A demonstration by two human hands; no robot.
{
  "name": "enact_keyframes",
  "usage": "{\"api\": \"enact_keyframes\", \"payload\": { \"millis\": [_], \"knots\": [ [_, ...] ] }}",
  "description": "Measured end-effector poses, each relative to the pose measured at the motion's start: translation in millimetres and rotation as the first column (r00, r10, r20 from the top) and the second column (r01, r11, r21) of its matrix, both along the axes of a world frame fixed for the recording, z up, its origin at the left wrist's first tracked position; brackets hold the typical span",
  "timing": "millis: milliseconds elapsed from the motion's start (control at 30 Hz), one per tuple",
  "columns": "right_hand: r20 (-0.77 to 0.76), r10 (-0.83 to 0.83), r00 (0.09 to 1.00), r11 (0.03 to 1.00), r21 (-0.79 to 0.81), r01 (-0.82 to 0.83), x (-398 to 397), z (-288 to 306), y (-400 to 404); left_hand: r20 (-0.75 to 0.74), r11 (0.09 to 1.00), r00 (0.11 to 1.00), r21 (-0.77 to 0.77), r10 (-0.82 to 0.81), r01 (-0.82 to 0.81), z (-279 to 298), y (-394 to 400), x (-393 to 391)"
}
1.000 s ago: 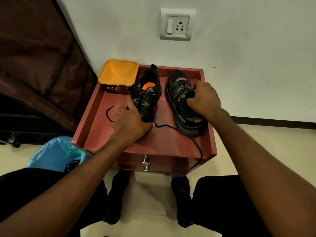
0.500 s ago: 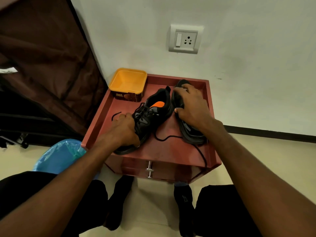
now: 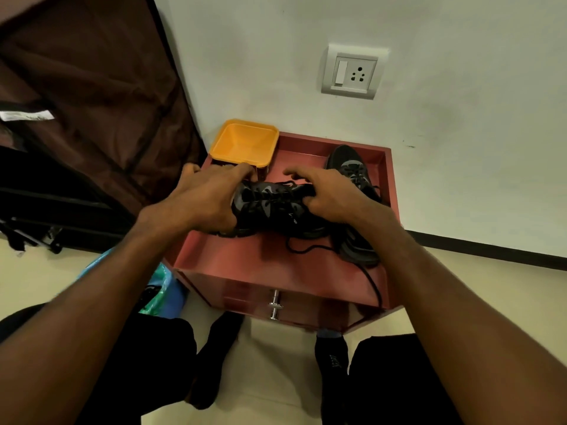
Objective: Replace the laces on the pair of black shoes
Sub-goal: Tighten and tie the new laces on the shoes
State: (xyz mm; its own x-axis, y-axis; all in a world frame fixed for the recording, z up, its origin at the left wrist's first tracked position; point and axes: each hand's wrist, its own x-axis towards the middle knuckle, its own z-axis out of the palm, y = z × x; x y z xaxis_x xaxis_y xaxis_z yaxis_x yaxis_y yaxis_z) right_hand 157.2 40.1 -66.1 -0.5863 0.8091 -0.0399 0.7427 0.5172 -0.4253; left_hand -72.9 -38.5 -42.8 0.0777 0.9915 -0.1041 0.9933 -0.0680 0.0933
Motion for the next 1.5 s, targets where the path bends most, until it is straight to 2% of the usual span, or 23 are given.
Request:
{"api": "enact_keyframes", "payload": {
  "millis": [100, 167, 233, 333, 400, 433, 467, 500, 533, 633, 700, 800, 867, 967, 1000, 1067, 1133, 1200, 1267, 1300, 1367, 1433, 1500],
  "knots": [
    [-0.067, -0.01, 0.998, 0.997, 0.074, 0.015, 2.7, 1.4, -6.4, 0.028, 0.983, 0.994, 0.154, -0.102, 0.097, -4.3, -0.7, -2.1],
    [-0.137, -0.072, 0.988, 0.984, 0.15, 0.093, 4.6, 4.8, -9.1, 0.042, 0.94, 0.995, 0.334, -0.09, 0.071, -5.6, 1.5, 1.3],
    [-0.195, -0.125, 0.973, 0.967, 0.195, 0.164, 8.4, 6.1, -13.5, 0.147, 0.863, 0.989, 0.497, 0.023, -0.094, -4.8, 6.3, 8.2],
    [-0.304, -0.224, 0.926, 0.944, 0.169, 0.284, 14.9, 7.6, -25.6, 0.413, 0.759, 0.906, 0.558, 0.097, -0.335, -2.3, 8.1, 28.7],
    [-0.327, -0.31, 0.893, 0.928, 0.102, 0.359, 16.4, 10.0, -31.4, 0.657, 0.765, 0.752, 0.454, 0.059, -0.457, -5.1, 5.6, 47.6],
    [-0.33, -0.365, 0.87, 0.912, 0.059, 0.405, 17.0, 11.9, -33.3, 0.783, 0.822, 0.619, 0.313, 0.06, -0.476, -4.7, 2.7, 57.5],
    [-0.325, -0.423, 0.846, 0.891, 0.02, 0.453, 17.8, 12.8, -34.3, 0.883, 0.889, 0.457, 0.123, 0.104, -0.44, -5.3, -0.7, 67.6],
    [-0.314, -0.472, 0.824, 0.868, -0.003, 0.496, 18.7, 13.8, -35.7, 0.922, 0.934, 0.337, -0.065, 0.191, -0.351, -7.6, -2.7, 74.7],
    [-0.301, -0.512, 0.805, 0.846, -0.011, 0.534, 19.7, 14.5, -37.1, 0.908, 0.947, 0.313, -0.206, 0.279, -0.247, -9.2, -3.7, 78.9],
    [-0.232, -0.549, 0.803, 0.819, 0.043, 0.573, 19.2, 12.3, -40.0, 0.82, 0.924, 0.436, -0.371, 0.372, -0.09, -10.5, -2.9, 72.7],
    [-0.169, -0.534, 0.828, 0.831, 0.073, 0.551, 15.1, 11.7, -41.0, 0.802, 0.905, 0.437, -0.419, 0.406, -0.072, -9.5, -1.1, 62.1],
    [-0.137, -0.51, 0.849, 0.849, 0.078, 0.523, 4.7, 9.9, -42.8, 0.721, 0.87, 0.527, -0.488, 0.449, -0.073, -3.8, -2.0, 40.3],
    [-0.141, -0.494, 0.858, 0.858, 0.079, 0.507, 0.1, 8.3, -41.5, 0.697, 0.875, 0.549, -0.458, 0.461, -0.154, 3.3, 0.5, 20.1],
    [-0.157, -0.526, 0.836, 0.846, 0.003, 0.533, 2.6, 7.0, -30.8, 0.723, 0.87, 0.487, -0.37, 0.49, -0.325, 16.4, 5.9, -9.3],
    [-0.148, -0.522, 0.84, 0.85, 0.0, 0.528, 3.4, 5.6, -26.7, 0.73, 0.879, 0.496, -0.333, 0.47, -0.342, 15.8, 7.3, -14.9],
    [-0.094, -0.47, 0.878, 0.879, 0.037, 0.475, 1.2, 1.9, -22.0, 0.724, 0.906, 0.55, -0.286, 0.417, -0.311, 7.8, 6.7, -13.7],
    [-0.035, -0.408, 0.912, 0.911, 0.05, 0.409, -3.5, -4.7, -21.6, 0.685, 0.908, 0.597, -0.327, 0.418, -0.26, -9.3, 8.2, -5.0],
    [-0.019, -0.372, 0.928, 0.928, 0.006, 0.372, -5.2, -11.5, -22.0, 0.571, 0.898, 0.705, -0.371, 0.421, -0.235, -26.2, 13.7, 4.8],
    [-0.039, -0.341, 0.939, 0.94, -0.033, 0.34, -3.8, -16.8, -20.1, 0.396, 0.926, 0.846, -0.27, 0.357, -0.265, -36.9, 18.5, 13.6],
    [-0.047, -0.323, 0.945, 0.946, -0.034, 0.321, -1.8, -18.2, -18.3, 0.35, 0.946, 0.882, -0.186, 0.316, -0.265, -40.1, 20.1, 18.4],
    [-0.068, -0.3, 0.951, 0.953, 0.016, 0.302, 3.3, -19.5, -13.3, 0.451, 0.969, 0.859, -0.073, 0.242, -0.235, -47.3, 26.6, 26.2],
    [-0.121, -0.276, 0.953, 0.954, 0.082, 0.287, 8.1, -18.5, -7.7, 0.61, 0.972, 0.764, -0.049, 0.21, -0.228, -56.4, 34.2, 32.4],
    [-0.164, -0.256, 0.953, 0.964, 0.029, 0.264, 11.2, -15.7, -3.3, 0.674, 0.972, 0.713, -0.03, 0.193, -0.234, -62.2, 38.2, 38.0]
  ]
}}
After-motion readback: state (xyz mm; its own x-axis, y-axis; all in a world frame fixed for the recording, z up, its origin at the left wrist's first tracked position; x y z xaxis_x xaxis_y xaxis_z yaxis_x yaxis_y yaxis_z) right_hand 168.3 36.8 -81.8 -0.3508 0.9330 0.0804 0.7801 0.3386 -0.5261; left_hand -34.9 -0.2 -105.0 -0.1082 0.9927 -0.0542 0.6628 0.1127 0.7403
